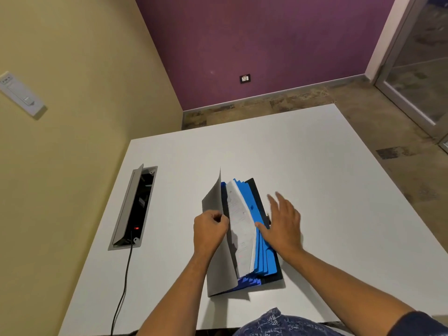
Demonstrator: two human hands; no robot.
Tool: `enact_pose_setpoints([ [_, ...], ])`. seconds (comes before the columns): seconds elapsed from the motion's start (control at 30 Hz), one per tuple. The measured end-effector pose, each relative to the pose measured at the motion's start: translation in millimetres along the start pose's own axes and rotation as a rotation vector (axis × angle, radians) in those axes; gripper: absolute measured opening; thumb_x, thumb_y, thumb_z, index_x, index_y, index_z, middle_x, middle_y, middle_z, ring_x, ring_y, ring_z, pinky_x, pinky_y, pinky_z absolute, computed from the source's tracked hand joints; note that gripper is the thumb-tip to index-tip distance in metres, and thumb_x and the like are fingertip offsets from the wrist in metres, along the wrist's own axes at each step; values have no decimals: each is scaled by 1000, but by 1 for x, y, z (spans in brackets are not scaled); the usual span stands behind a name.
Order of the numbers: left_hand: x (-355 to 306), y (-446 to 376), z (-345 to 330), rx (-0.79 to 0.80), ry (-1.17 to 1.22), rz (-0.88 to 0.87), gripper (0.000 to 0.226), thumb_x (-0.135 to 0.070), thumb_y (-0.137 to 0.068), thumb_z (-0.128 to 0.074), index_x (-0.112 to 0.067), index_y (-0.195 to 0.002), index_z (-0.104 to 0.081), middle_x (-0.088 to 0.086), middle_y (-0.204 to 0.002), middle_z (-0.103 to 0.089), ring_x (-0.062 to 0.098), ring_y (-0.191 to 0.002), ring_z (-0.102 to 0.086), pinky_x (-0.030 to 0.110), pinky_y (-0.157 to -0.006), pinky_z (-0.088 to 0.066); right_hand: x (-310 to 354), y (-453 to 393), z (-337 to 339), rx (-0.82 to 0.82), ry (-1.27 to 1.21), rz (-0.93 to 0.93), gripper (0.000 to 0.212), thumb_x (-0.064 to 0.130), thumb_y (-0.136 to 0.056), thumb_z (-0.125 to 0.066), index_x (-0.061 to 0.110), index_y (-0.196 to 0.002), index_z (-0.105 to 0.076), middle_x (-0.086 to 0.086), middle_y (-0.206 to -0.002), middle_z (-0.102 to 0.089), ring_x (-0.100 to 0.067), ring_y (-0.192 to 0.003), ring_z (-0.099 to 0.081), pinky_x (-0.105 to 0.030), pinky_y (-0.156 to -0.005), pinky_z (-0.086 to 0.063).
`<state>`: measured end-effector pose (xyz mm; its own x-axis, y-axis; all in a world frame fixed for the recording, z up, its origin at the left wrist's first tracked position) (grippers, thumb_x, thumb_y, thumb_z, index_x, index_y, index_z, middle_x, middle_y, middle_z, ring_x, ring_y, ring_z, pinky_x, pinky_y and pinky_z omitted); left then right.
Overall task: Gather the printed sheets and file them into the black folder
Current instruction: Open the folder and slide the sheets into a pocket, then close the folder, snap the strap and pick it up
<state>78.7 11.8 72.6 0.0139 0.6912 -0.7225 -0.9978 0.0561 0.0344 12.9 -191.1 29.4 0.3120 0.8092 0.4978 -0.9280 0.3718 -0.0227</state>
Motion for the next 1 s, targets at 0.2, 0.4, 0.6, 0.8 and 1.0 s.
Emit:
enact_pose_setpoints([
  [0.2, -9, 7, -32, 99, -54, -25, 18, -32, -86, -67, -20, -73, -69, -13, -65, -61, 7, -61, -65, 6, -47, -44, -46, 13, -13, 264, -655, -445, 56, 42, -99, -63, 20, -148, -46, -7, -133, -67, -12, -91, -67, -25, -67, -56],
  [0.4, -21, 18, -71, 192, -282, -112, 20, -38, -89, -59, -23, -75, -64, -10, -71, -59, 8, -61, -59, 17, -61, -51, -54, 12, -18, 244, -757, -580, 22, 18, -107, -52, 8, -119, -67, -13, -103, -79, -24, -87, -79, -47, -83, -65],
  [0.6, 6, 30, -98, 501, -428, -162, 38, -43, -88, -56, -15, -112, -64, 4, -118, -60, 21, -96, -63, 38, -87, -57, -55, 14, -27, 178, -644, -527, 21, 9, -104, -52, 0, -104, -72, -19, -100, -76, -27, -91, -78, -48, -81, -65],
  [0.8, 62, 37, -75, 492, -702, 6, 83, -57, -80, -61, -35, -154, -30, 8, -165, -18, 39, -148, -22, 51, -113, -34, -55, 21, -35, 223, -245, -330, 30, 19, -102, -47, 6, -92, -72, -13, -83, -75, -36, -82, -72, -39, -71, -59],
  [1.0, 81, 39, -72, 694, -688, 121, 96, -58, -80, -66, -47, -156, -9, 5, -169, 8, 43, -152, 0, 61, -115, -27, -38, 30, -46, 300, 36, -87, 30, 34, -101, -54, 26, -123, -73, -9, -106, -75, -28, -96, -70, -35, -83, -58],
])
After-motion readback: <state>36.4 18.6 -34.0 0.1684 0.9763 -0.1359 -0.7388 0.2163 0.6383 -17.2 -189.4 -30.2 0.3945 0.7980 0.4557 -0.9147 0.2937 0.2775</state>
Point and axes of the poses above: each hand's wrist, its own y-axis away from the middle knuckle, its own z-axis out of the back of the hand, x = y × z, the point moved 3 cm from there along -y, towards the middle knuckle
